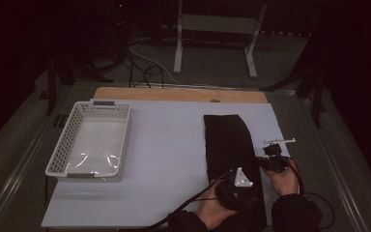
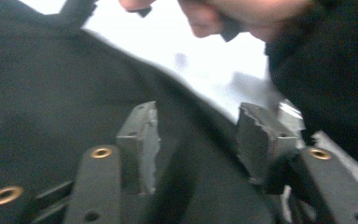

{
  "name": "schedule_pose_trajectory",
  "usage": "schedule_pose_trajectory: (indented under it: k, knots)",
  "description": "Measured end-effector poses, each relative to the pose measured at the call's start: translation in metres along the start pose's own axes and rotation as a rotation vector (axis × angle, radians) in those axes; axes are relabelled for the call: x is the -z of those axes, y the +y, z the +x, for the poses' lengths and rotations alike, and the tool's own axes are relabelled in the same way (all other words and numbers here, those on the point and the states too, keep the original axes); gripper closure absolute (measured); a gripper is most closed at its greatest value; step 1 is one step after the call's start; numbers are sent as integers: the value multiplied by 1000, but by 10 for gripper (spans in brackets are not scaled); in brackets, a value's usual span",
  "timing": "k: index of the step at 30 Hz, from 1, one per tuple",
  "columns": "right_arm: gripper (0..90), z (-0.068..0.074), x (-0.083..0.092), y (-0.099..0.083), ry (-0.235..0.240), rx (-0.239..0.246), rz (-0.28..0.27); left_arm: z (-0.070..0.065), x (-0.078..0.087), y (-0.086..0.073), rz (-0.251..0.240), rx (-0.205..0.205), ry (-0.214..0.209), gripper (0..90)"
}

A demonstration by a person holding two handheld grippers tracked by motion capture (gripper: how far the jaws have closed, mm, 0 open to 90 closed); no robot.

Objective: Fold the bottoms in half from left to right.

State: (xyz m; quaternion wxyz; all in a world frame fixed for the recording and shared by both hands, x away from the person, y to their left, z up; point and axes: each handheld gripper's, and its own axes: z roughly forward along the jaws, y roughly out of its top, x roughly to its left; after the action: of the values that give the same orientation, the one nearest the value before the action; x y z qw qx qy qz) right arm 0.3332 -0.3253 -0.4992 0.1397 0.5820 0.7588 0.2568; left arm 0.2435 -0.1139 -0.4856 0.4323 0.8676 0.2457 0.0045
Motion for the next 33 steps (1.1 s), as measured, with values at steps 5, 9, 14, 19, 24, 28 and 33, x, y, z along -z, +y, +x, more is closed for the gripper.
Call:
schedule_pose_trajectory:
  k: [5,9,14,19,24,28,33]
  knots:
    - [888,-2,-1,0,-6,-8,-2,23,22,-10,-19,49,77,391]
    - [883,-4,-3,-1,-11,-9,7,38,33,-19,-14,80,122,376]
    - [884,-4,-3,-1,-11,-4,9,57,42,-32,-5,142,159,374]
    - [884,-4,-4,-1,-19,-4,11,67,41,-41,21,176,171,362]
    - [886,-7,-3,-2,-44,-2,11,68,36,-46,43,188,161,353]
    - [887,-9,-3,-2,-50,-4,11,67,31,-47,62,188,153,352]
    - [886,-8,-3,-2,-48,2,13,66,26,-47,69,201,140,379]
